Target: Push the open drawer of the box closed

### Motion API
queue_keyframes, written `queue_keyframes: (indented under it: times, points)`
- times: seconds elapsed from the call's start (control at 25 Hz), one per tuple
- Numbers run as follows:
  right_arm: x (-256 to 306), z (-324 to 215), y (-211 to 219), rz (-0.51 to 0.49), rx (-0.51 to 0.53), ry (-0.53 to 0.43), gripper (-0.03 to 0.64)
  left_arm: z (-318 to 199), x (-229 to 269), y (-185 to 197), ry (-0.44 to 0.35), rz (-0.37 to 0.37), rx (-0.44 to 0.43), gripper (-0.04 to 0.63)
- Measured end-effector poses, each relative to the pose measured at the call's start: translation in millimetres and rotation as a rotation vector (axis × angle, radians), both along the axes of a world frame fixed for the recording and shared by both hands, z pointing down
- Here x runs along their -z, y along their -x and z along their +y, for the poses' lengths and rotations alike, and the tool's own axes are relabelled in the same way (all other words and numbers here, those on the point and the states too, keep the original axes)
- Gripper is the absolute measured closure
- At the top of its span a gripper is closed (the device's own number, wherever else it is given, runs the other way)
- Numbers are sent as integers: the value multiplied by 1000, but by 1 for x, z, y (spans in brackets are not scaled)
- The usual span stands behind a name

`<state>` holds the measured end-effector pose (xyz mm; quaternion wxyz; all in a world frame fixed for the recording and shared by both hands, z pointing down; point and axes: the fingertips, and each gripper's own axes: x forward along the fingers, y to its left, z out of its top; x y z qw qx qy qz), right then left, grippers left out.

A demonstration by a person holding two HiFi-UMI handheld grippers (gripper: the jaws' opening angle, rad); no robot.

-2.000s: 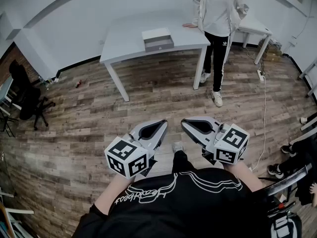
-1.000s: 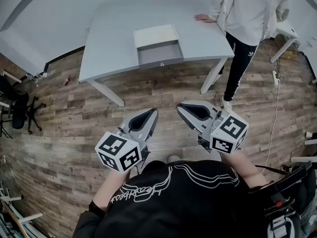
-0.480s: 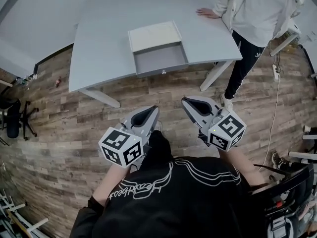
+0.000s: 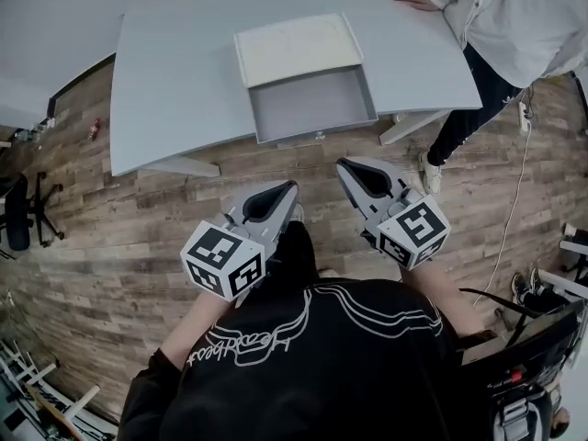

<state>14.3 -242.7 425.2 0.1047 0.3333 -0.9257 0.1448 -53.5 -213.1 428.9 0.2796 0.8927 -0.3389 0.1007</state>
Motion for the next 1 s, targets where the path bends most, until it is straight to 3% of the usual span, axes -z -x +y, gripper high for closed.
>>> queue_keyframes:
  times: [0.4,0.56,1.0]
  points:
    - [-62,-43,14,113,-35,20,601,-16,-43,15,91,8,5,588]
    - [-81,-48,17,175,-33,36,539,-21,-50,18,107,3,4,588]
    - [-96,-57,21,171,-63,59,534,-30,-62,20,133,2,4,588]
